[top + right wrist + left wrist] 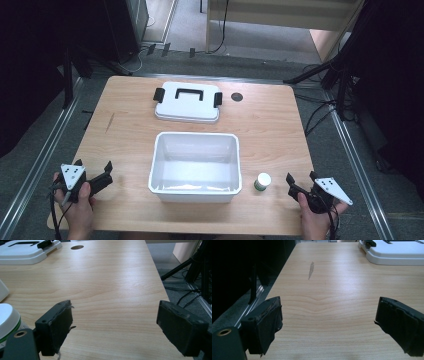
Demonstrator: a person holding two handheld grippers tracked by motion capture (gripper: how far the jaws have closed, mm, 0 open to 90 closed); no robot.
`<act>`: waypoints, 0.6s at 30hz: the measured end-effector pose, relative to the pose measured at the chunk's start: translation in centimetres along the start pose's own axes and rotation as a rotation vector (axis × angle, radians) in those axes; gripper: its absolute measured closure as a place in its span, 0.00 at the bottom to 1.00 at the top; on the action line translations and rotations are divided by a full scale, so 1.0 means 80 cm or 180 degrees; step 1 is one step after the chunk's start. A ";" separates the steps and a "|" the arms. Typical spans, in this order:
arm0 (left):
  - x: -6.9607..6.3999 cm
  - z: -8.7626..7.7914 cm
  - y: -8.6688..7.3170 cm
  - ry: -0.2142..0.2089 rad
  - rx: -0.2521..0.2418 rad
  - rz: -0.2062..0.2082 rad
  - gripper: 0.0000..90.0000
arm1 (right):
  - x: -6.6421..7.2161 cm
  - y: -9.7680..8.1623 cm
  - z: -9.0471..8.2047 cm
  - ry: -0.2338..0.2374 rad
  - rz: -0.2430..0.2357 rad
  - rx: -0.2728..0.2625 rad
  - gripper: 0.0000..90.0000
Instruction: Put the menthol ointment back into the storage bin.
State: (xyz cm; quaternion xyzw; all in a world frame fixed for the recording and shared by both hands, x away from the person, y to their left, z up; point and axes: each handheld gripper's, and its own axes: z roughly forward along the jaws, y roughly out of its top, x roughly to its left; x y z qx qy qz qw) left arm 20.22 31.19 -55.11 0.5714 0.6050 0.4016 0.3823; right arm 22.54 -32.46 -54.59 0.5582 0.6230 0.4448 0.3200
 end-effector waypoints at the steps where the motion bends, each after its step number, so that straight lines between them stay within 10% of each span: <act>1: 0.001 0.000 0.000 -0.0004 0.0011 -0.0020 0.09 | 0.000 0.000 0.000 -0.0001 0.0000 0.0006 0.16; 9: -0.001 0.001 0.001 -0.0024 0.0045 0.0041 0.09 | -0.005 0.005 0.006 0.0118 0.0029 0.0227 0.16; 18: 0.000 0.001 0.000 -0.0060 0.0031 0.0029 0.09 | 0.006 0.035 0.004 0.0231 -0.0361 0.0622 0.17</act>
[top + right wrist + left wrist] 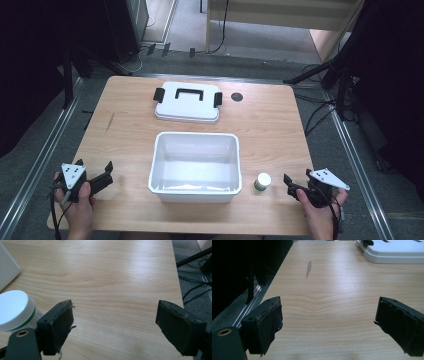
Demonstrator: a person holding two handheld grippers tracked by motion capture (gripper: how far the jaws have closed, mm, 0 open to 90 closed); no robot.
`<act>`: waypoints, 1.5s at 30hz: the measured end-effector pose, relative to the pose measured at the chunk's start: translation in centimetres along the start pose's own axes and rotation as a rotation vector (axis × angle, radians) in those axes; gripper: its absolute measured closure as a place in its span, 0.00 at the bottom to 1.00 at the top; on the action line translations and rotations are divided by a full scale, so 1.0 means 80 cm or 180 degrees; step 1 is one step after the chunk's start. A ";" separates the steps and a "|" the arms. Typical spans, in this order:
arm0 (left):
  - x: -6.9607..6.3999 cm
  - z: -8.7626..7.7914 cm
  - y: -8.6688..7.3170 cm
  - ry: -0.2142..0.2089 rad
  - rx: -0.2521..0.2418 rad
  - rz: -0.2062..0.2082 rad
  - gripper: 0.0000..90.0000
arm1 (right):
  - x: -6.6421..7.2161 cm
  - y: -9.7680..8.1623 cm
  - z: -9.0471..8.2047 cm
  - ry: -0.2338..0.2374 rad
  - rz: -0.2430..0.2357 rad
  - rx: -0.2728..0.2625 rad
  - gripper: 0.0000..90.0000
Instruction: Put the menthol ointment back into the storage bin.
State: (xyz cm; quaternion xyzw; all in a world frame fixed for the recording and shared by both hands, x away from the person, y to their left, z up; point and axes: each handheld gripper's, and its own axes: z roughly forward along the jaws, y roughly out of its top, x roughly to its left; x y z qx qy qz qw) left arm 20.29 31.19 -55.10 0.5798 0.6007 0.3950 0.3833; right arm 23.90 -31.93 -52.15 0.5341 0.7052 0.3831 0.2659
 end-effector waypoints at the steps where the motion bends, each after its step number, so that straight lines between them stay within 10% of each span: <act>1: 0.000 0.000 0.000 -0.0006 0.0004 0.0012 0.09 | 0.001 0.005 -0.002 0.0018 -0.0063 0.0039 0.17; 16: 0.001 0.000 0.000 -0.0060 0.0004 0.0011 0.09 | 0.019 0.074 0.003 0.0204 -0.0951 0.1362 0.22; 31: 0.001 0.001 0.000 -0.0063 0.0025 0.0009 0.09 | 0.056 0.080 0.028 0.0735 -0.1565 0.2850 0.25; 45: 0.001 0.001 0.000 -0.0082 0.0027 -0.0006 0.09 | 0.107 0.099 0.054 0.0936 -0.1985 0.2865 0.27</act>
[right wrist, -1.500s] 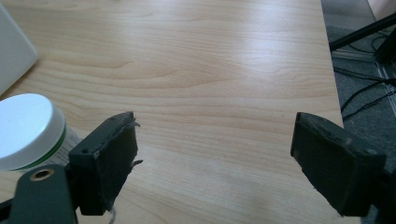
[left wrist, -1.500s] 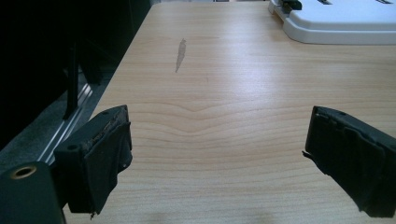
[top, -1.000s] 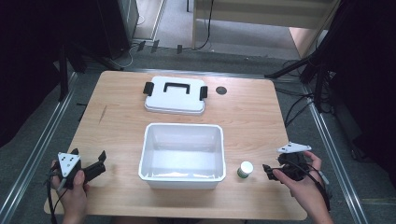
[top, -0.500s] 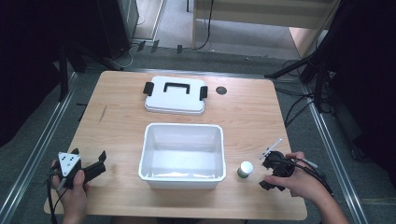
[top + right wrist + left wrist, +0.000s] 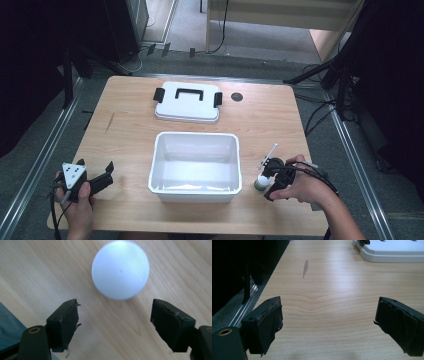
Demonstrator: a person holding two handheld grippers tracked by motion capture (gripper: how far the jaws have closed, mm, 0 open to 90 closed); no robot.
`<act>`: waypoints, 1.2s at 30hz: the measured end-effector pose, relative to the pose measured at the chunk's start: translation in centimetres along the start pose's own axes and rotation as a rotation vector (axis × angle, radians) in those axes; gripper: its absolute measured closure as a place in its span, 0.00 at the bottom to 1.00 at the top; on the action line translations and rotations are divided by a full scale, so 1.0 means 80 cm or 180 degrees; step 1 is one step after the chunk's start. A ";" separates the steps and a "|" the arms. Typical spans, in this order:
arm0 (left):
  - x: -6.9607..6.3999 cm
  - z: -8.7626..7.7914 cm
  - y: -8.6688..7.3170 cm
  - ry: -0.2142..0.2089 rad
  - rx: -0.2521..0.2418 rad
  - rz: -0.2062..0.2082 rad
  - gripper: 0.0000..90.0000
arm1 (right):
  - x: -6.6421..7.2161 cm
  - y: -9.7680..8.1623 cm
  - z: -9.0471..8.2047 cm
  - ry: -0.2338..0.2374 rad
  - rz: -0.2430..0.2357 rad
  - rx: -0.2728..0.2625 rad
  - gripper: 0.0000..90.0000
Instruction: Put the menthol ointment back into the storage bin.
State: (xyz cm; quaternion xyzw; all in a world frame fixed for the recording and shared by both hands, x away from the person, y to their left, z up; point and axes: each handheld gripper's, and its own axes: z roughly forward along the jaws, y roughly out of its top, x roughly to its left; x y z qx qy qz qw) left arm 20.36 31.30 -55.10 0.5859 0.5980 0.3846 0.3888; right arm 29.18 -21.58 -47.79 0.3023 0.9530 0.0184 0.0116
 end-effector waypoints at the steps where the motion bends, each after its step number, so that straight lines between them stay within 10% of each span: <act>1: 0.000 0.000 0.000 0.0003 0.0003 0.0002 0.09 | 0.000 0.003 0.000 -0.0022 -0.0012 -0.0012 0.28; 13: 0.000 0.000 0.000 -0.0004 0.0004 0.0009 0.09 | 0.004 0.027 -0.001 -0.0054 -0.0219 -0.0126 0.57; 36: -0.001 0.000 0.000 -0.0016 -0.0004 0.0003 0.12 | 0.001 0.043 -0.083 0.0093 -0.0244 -0.0210 0.57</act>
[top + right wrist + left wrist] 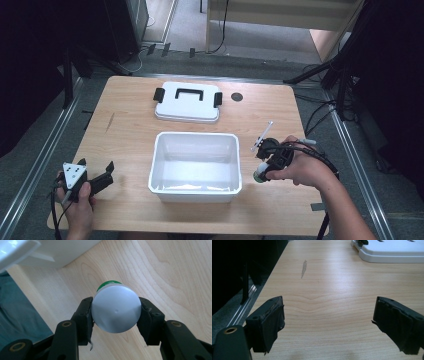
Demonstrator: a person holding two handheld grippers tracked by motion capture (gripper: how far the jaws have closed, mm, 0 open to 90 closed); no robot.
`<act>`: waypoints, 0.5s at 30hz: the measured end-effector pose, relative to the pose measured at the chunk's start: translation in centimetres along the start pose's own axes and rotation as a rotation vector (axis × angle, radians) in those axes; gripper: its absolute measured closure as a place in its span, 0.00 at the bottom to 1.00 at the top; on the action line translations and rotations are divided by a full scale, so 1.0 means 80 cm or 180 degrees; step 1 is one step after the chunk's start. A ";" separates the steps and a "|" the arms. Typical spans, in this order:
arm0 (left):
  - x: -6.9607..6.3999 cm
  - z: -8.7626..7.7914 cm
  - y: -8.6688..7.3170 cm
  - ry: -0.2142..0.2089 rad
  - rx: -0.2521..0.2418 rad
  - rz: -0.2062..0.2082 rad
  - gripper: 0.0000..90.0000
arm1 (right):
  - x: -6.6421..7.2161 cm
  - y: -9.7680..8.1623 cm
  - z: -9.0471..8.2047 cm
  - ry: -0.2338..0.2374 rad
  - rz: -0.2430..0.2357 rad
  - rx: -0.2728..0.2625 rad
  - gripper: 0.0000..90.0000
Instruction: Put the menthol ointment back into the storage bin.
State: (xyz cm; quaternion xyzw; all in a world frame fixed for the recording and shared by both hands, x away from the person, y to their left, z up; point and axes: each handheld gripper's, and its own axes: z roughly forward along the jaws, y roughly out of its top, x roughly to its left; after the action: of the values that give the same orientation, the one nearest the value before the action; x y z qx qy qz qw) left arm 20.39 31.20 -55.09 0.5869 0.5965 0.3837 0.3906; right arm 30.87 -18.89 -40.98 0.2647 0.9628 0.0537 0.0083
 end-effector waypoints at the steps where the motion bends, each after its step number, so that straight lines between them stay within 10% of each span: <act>1: 0.000 0.000 0.000 0.0004 0.0000 0.0000 0.12 | 0.001 0.002 -0.005 0.0001 -0.0006 -0.0010 0.57; 15: 0.000 -0.001 0.000 0.0015 -0.0035 -0.0035 0.05 | 0.012 0.035 -0.062 -0.0039 -0.0166 -0.0041 0.57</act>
State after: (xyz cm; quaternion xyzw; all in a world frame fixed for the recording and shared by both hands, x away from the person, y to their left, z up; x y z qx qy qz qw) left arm 20.35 31.23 -55.10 0.5805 0.5984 0.3862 0.3945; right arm 31.25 -16.50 -35.70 0.2398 0.9689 0.0582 0.0173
